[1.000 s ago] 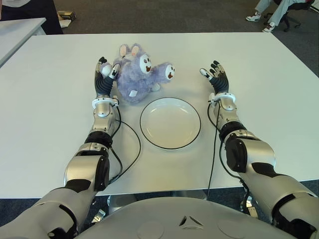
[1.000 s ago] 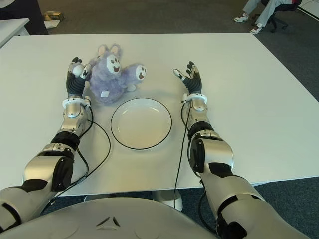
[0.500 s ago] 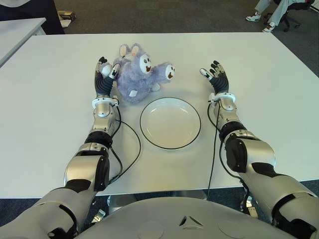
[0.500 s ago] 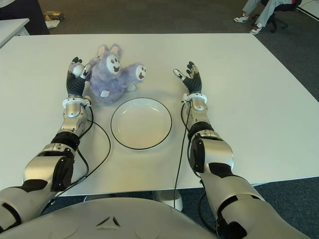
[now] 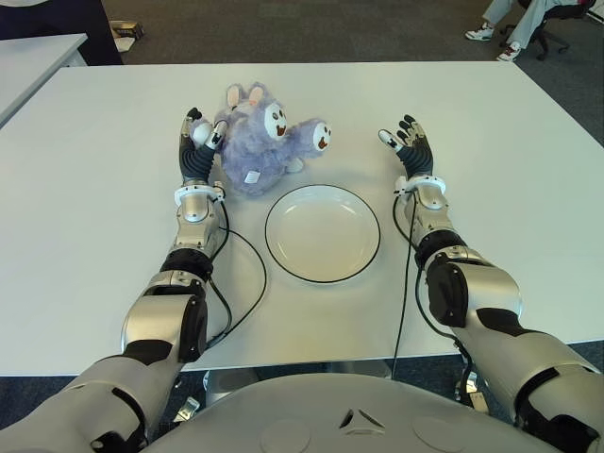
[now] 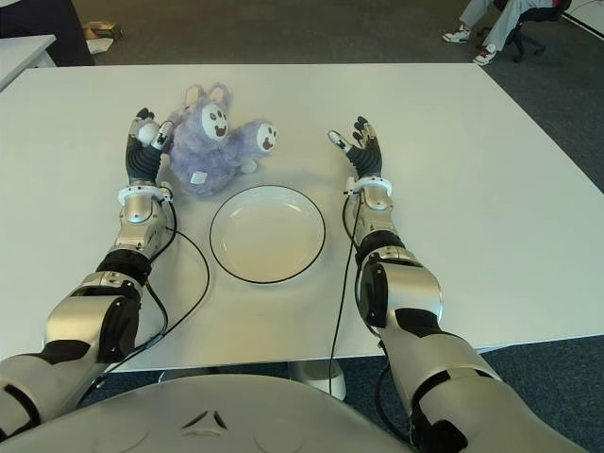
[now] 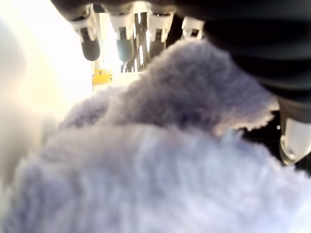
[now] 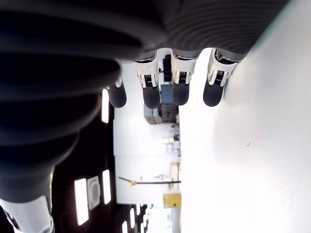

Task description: Put the doll into the plate.

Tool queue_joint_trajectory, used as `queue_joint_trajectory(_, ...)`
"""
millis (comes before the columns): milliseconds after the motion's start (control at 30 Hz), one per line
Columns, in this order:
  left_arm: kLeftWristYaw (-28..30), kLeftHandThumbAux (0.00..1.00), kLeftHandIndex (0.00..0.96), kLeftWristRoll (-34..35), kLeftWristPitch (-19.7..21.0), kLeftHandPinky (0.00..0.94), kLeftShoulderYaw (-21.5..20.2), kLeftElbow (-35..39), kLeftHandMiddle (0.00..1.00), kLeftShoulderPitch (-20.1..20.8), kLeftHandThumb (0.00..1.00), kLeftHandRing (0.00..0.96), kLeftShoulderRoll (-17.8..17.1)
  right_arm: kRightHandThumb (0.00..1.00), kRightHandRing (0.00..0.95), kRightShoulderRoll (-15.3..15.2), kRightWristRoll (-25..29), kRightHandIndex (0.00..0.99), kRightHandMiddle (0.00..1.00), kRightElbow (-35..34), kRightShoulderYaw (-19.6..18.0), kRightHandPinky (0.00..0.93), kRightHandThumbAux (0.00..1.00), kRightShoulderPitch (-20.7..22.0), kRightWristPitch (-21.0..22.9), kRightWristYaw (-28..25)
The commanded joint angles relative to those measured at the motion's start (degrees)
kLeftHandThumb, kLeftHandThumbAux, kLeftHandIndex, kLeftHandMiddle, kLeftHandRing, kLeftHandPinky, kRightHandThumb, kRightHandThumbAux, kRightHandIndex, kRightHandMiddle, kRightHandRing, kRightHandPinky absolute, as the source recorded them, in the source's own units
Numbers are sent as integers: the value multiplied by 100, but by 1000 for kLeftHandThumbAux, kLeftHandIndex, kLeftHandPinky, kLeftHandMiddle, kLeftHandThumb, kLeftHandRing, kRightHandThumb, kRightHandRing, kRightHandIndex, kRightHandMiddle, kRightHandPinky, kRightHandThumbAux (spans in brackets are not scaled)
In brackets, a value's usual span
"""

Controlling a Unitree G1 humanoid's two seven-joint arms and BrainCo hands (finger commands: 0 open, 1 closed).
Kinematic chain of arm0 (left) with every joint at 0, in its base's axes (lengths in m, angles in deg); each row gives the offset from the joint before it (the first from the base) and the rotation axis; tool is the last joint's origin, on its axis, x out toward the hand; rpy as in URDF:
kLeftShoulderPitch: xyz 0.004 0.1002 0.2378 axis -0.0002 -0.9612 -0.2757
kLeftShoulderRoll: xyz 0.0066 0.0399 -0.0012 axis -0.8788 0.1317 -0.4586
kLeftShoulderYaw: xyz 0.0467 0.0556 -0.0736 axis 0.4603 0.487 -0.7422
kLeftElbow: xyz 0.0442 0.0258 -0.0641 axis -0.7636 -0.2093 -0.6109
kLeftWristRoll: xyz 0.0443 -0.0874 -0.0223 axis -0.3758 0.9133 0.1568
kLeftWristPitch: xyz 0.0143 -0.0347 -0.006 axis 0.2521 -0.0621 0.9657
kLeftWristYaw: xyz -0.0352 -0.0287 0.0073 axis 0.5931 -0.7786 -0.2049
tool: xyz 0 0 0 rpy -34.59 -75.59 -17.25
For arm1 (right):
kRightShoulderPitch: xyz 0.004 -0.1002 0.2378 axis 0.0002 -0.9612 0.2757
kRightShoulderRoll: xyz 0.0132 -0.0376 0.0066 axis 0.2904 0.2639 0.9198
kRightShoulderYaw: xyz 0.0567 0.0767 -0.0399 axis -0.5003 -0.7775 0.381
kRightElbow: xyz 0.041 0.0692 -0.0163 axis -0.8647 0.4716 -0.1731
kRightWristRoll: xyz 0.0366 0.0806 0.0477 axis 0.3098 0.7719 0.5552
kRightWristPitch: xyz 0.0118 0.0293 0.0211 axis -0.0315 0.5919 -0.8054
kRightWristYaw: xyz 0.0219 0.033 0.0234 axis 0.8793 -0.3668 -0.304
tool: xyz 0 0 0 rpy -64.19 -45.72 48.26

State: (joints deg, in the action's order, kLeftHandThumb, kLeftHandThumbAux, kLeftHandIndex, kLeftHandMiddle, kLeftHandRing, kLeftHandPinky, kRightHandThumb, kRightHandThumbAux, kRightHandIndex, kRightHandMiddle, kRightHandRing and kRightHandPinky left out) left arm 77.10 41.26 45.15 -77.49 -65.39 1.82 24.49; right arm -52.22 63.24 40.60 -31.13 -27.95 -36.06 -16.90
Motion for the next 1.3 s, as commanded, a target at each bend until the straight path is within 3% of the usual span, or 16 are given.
queue_joint_trajectory(33, -73, 478, 0, -133, -13, 12, 101, -458, 91, -697, 0, 62, 252, 68, 26, 140, 2, 17, 30, 299, 2, 32, 666, -484, 289, -13)
queue_joint_trajectory(1300, -38, 486, 0, -86, 11, 63, 91, -387, 99, -677, 0, 89, 315, 59, 25, 100, 12, 18, 31, 296, -7, 29, 664, -474, 319, -58)
